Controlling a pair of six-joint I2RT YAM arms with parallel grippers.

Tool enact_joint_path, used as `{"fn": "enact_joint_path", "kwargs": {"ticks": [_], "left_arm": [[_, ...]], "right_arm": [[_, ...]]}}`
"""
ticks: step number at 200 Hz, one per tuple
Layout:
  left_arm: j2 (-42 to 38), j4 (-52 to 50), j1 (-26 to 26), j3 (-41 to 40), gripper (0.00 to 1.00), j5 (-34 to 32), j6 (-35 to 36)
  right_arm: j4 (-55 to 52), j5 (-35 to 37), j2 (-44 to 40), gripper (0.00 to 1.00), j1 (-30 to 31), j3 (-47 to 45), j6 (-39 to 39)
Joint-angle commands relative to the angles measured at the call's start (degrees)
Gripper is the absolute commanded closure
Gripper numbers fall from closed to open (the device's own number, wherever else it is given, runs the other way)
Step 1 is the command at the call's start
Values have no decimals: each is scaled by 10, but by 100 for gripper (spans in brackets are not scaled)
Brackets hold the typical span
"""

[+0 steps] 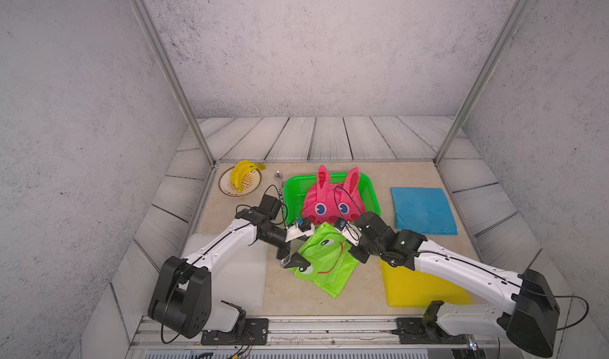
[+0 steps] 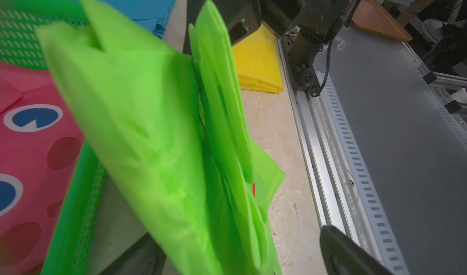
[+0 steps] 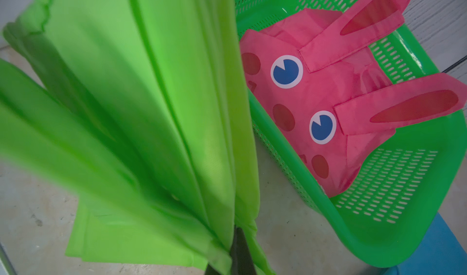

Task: Put the folded raincoat in the basket
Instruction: Pick up the raincoat from the center of the board.

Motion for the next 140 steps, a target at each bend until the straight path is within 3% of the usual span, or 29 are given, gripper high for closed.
{"fn": "enact_joint_path", "kwargs": {"ticks": [1, 8, 25, 42, 59, 74, 105, 130, 140], "left_arm": [[9, 54, -19, -5, 6, -32, -49], [12, 56, -23, -3, 13, -33, -52], [7, 56, -25, 2, 43, -29, -57], [0, 37, -24, 14, 66, -29, -41], [0, -19, -24, 43, 81, -25, 0], [-1, -76, -23, 72, 86, -19, 38], [0, -180, -23, 120, 97, -16, 133], [1, -247, -23, 153, 98, -24, 197], [2, -270, -23, 163, 98, -28, 229]], "right_arm": [[26, -24, -17, 100, -2, 2, 19], [33, -28, -22, 100, -2, -2, 21], [50, -43, -40, 100, -2, -13, 19], [52, -62, -60, 100, -2, -24, 0], [37, -73, -79, 100, -3, -33, -29], [10, -106, -98, 100, -4, -38, -70], [-59, -173, -120, 50, -8, -17, -97], [-107, -231, -124, 5, -18, 9, -84], [-113, -240, -121, 0, -24, 17, -68]]}}
